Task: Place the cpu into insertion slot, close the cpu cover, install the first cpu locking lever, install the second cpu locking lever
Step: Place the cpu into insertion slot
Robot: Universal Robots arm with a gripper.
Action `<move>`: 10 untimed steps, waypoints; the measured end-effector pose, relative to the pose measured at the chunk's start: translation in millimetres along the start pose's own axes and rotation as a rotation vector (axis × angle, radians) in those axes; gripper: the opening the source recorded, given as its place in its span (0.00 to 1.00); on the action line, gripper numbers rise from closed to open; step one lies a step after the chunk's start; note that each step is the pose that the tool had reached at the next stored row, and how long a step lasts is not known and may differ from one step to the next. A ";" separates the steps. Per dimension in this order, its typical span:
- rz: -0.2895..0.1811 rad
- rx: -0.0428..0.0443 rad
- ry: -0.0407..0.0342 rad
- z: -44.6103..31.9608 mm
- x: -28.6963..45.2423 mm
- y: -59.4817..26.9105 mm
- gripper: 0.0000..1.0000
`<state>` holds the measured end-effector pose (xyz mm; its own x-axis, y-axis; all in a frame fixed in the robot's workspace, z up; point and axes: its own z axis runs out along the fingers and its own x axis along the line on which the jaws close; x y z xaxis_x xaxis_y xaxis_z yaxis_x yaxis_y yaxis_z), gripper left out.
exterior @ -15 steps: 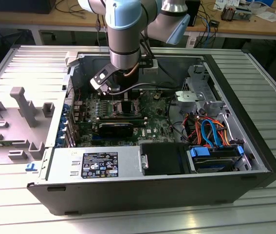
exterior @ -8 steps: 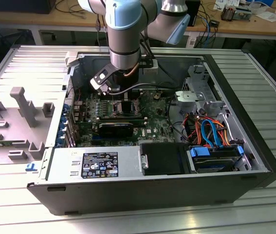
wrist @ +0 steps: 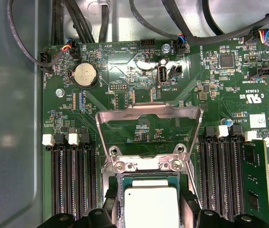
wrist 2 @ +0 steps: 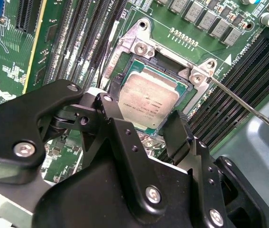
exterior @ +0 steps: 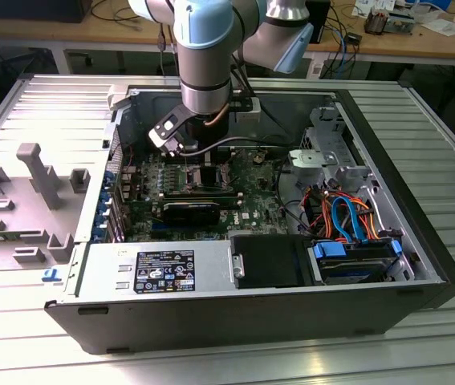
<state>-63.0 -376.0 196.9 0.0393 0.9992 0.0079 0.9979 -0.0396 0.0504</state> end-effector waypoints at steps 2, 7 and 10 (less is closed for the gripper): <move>0.000 0.0000 0.0000 0.0 0.0 0.0 0.62; -0.001 -0.0005 -0.0144 -0.6 0.0 0.0 0.62; -0.001 -0.0008 -0.0221 -1.0 0.1 0.0 0.62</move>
<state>-63.0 -375.9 197.9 0.0393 0.9991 -0.0142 0.9979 -0.0385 0.0512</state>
